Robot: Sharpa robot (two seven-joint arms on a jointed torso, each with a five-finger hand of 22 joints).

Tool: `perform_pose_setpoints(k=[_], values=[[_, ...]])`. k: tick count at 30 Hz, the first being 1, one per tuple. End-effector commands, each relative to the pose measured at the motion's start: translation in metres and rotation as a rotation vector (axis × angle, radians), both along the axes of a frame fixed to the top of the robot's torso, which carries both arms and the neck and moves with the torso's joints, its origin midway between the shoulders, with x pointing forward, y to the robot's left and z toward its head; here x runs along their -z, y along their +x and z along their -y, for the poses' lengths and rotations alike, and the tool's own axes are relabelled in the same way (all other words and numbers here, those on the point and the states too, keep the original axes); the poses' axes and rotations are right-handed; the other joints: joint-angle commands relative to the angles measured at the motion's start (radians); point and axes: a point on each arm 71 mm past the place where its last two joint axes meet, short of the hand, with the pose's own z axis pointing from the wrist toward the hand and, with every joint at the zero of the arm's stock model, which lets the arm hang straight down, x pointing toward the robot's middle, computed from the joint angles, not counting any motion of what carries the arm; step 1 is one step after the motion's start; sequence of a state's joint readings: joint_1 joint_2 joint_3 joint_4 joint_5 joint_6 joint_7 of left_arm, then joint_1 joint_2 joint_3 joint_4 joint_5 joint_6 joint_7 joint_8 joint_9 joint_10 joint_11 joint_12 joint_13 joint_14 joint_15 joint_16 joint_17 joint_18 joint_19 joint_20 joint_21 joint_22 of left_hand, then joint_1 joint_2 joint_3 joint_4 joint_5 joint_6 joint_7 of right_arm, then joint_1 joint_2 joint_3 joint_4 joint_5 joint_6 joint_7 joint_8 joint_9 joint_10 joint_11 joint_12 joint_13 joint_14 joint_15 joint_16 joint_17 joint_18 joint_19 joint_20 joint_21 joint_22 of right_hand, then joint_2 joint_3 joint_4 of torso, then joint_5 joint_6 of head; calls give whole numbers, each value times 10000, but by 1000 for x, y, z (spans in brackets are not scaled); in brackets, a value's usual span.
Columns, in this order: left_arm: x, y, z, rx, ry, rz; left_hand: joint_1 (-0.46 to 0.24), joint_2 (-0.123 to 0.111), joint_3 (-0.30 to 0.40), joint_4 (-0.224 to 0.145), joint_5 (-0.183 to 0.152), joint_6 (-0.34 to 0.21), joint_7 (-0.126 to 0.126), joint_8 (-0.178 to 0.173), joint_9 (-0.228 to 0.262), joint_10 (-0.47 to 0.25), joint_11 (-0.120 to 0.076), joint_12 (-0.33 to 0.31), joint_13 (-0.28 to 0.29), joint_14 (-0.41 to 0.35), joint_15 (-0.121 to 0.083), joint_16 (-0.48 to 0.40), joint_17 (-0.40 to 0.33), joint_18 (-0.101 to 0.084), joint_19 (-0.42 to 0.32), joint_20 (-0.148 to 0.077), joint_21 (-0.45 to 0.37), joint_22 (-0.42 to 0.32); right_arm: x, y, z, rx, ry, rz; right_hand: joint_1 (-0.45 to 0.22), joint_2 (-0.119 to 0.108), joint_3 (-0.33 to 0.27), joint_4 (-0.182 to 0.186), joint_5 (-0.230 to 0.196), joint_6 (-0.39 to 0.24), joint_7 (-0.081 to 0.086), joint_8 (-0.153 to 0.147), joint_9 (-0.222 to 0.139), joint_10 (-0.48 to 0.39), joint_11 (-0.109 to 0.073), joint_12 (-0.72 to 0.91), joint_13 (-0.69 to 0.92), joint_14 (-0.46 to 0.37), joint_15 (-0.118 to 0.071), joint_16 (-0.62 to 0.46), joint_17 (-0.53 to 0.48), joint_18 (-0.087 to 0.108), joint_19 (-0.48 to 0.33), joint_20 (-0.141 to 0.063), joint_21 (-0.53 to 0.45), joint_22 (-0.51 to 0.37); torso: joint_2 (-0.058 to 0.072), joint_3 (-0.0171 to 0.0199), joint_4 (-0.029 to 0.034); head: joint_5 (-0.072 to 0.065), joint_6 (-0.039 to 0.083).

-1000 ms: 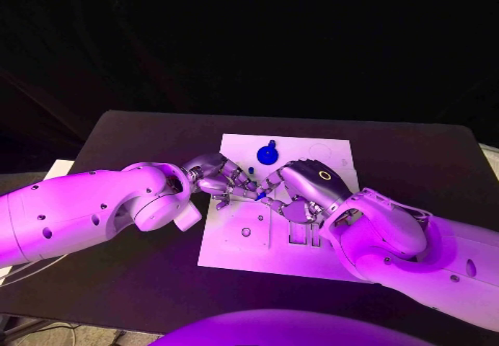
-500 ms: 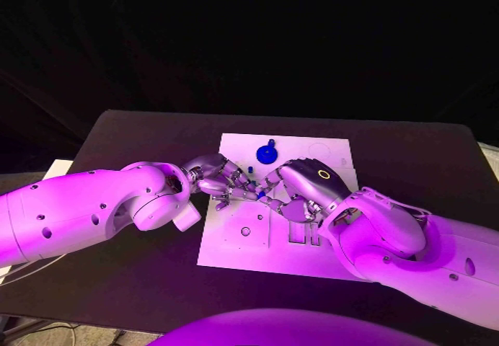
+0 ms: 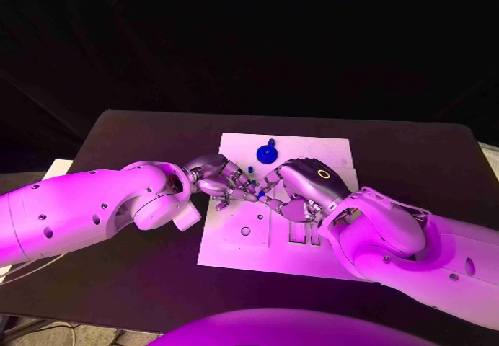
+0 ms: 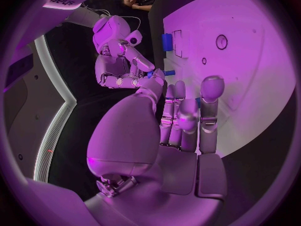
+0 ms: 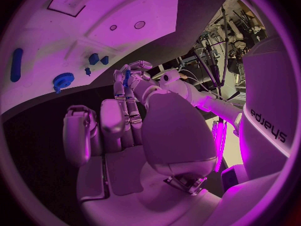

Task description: Assemble the parts on the task board

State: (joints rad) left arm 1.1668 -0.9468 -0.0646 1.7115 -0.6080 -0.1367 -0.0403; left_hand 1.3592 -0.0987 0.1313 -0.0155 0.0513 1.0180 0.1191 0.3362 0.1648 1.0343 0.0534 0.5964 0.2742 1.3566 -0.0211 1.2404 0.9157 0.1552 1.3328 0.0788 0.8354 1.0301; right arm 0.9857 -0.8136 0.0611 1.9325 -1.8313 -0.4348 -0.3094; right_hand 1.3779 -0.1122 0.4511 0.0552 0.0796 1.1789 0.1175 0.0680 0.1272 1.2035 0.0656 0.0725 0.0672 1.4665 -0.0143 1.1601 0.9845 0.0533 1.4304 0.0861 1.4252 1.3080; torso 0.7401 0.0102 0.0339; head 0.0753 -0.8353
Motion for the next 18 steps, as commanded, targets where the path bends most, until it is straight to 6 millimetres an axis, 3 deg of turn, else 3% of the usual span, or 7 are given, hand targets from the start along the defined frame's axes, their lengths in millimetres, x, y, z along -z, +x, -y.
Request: perform_pose_setpoints(k=[1, 11, 18], values=[[0, -1, 2, 197, 10, -22, 132, 13, -68, -15, -26, -79, 18, 59, 15, -61, -7, 60, 13, -78, 12, 2, 16, -156, -26, 41, -45, 22, -1, -1, -1, -110, 6, 75, -54, -12, 20, -39, 53, 10, 60, 28, 3, -58, 41, -35, -11, 158, 5, -31, -1, 17, 31, 50, 20, 310, 3, -1, 4, 3, -12], [0, 0, -1, 62, -17, 14, 132, 41, -77, -6, -25, -84, 23, 69, 18, -65, -3, 63, 14, -78, 14, 4, 17, -152, -33, 42, -65, 10, 2, 1, 1, -23, -211, -20, -35, 3, 36, -51, 59, 22, 56, 35, 8, -42, 36, -27, -7, 160, 4, -23, 5, 14, 39, 52, 28, 323, 0, -3, 3, -1, -19], [-1, 4, -15, -485, -328, -145, 175, 98, -80, -11, -20, -101, 28, 86, 23, -81, -2, 65, 13, -85, 17, -1, 4, -146, -43, 46, -95, -5, 4, 3, 4, 65, -378, -82, -22, 14, 45, -59, 62, 33, 53, 40, 13, -26, 32, -19, -4, 163, 3, -11, 18, 11, 47, 53, 36, 337, -4, -2, -4, -21, -26]])
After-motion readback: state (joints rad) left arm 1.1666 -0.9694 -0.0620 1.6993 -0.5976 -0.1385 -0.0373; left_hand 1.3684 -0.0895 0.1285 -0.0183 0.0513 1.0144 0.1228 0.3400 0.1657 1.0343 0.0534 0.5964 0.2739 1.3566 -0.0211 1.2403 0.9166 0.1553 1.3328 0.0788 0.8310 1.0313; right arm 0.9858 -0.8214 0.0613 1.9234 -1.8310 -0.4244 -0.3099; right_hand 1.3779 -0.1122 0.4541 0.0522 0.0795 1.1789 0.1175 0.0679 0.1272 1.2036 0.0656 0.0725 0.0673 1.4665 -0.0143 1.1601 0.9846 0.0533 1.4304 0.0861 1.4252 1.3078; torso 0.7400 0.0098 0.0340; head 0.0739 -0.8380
